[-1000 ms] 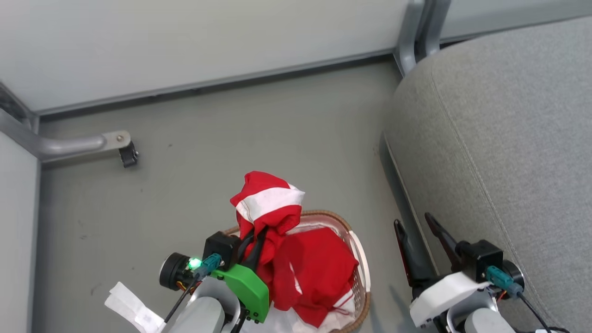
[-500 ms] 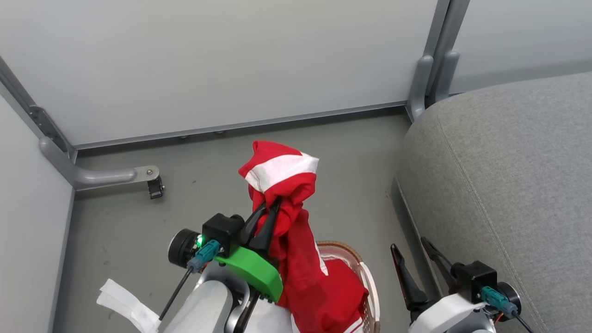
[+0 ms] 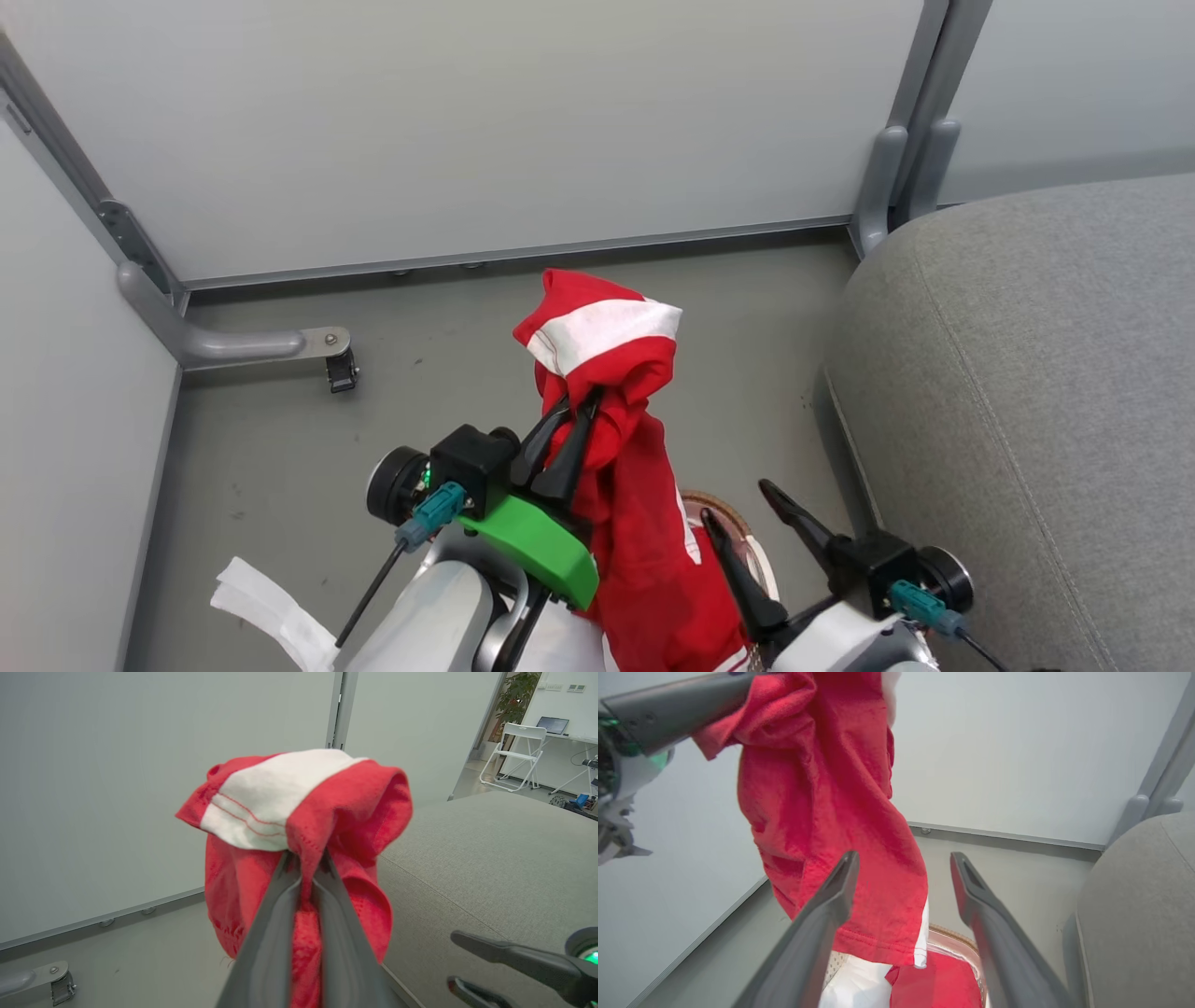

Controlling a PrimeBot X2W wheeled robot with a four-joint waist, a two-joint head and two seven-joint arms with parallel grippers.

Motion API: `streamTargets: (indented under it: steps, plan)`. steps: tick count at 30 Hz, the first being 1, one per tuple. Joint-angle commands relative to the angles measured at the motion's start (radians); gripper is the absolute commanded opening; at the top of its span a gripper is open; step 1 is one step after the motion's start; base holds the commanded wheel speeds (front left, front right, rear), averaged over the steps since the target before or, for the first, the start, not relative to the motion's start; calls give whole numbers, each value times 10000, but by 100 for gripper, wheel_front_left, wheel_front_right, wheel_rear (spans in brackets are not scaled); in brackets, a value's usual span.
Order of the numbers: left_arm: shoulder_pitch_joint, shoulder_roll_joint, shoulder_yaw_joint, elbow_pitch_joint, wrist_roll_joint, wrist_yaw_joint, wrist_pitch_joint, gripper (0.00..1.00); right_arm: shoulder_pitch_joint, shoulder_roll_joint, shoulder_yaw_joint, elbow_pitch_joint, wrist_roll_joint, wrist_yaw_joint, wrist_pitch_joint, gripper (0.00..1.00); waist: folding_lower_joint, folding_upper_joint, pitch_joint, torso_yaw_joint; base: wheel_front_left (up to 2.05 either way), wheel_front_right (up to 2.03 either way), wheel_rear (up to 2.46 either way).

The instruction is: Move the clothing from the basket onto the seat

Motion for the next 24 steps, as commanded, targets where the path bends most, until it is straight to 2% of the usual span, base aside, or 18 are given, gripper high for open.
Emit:
streamTargets:
  steps: [1, 7, 12, 16, 24]
  plan:
    - [-166, 18, -48, -46, -102, -32, -8, 0, -244, -82, 283, -16, 69, -5, -20, 100, 1, 0, 38, 170, 0, 0, 0]
    - [-309, 16, -505, -84, -303, -32, -8, 0, -1268, -181, 1637, 283, 201, -5, -18, 100, 1, 0, 130, 674, 0, 0, 0]
    - [-446, 15, -861, -103, -458, -31, -8, 0, -1990, -125, 2264, 697, 209, -5, -18, 100, 1, 0, 225, 1040, 0, 0, 0]
    - [-512, 15, -1150, -156, -570, -9, -8, 0, -2377, -54, 2408, 1086, 9, -5, -18, 100, 1, 0, 305, 1271, 0, 0, 0]
    - [-647, 14, -1790, -316, -802, 63, -8, 0, -2712, 86, 1873, 1852, -327, -5, -18, 100, 1, 0, 382, 1602, 0, 0, 0]
